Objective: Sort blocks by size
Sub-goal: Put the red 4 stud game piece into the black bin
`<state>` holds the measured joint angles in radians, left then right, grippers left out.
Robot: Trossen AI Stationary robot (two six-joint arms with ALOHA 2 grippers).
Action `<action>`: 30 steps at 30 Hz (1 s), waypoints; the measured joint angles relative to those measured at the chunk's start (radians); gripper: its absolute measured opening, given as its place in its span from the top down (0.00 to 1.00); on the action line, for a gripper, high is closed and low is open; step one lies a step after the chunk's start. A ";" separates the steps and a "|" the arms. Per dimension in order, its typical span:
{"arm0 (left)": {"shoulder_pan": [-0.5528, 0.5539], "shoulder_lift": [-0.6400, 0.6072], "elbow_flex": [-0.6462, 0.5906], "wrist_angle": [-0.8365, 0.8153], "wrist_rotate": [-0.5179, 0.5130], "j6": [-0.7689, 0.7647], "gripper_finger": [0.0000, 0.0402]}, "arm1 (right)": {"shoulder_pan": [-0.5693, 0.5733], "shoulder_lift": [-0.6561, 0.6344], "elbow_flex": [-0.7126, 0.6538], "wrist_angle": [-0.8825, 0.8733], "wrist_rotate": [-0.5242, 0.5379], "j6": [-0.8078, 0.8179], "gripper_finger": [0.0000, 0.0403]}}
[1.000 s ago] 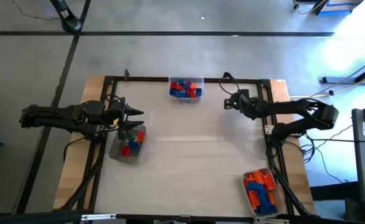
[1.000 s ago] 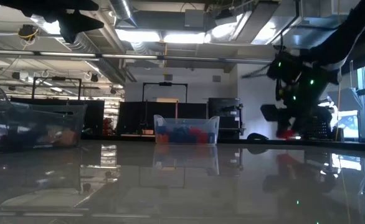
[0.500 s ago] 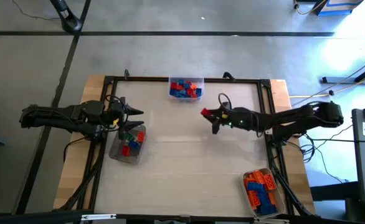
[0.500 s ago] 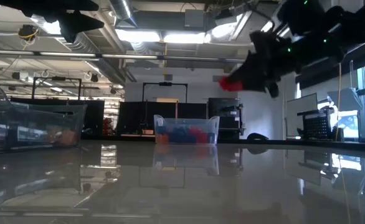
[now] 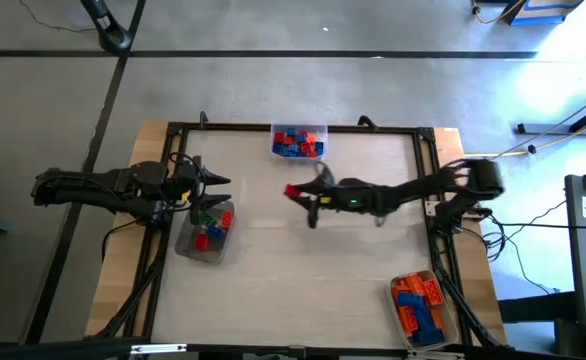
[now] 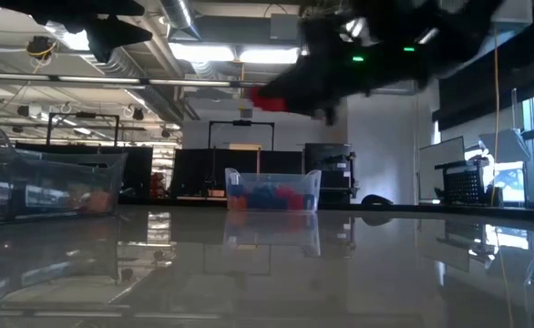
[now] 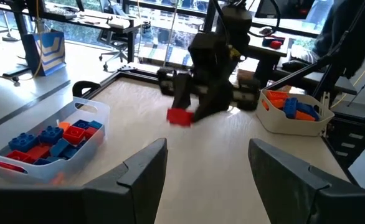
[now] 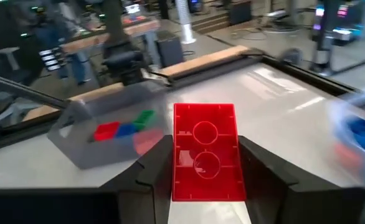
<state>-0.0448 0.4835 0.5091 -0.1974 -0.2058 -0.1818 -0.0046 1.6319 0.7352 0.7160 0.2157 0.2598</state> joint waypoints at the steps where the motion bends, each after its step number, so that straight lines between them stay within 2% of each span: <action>1: 0.000 0.001 0.000 0.000 0.000 0.000 0.47 | -0.001 0.039 0.043 -0.002 -0.022 -0.008 0.63; 7: 0.000 0.003 0.000 -0.001 0.000 -0.001 0.47 | -0.001 0.257 0.325 -0.041 -0.152 -0.072 0.63; 15: 0.000 0.003 0.000 0.000 0.000 0.000 0.47 | -0.001 0.523 0.712 -0.178 -0.250 -0.138 0.63; 24: 0.000 0.003 0.000 0.003 0.000 -0.011 0.47 | -0.002 0.762 1.018 -0.215 -0.252 -0.142 0.62; 30: 0.000 0.003 0.000 0.038 0.000 -0.046 0.47 | -0.001 0.852 1.135 -0.234 -0.252 -0.138 0.52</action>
<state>-0.0452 0.4870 0.5087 -0.1590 -0.2055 -0.2277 -0.0059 2.4835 1.8703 0.4816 -0.0360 0.1215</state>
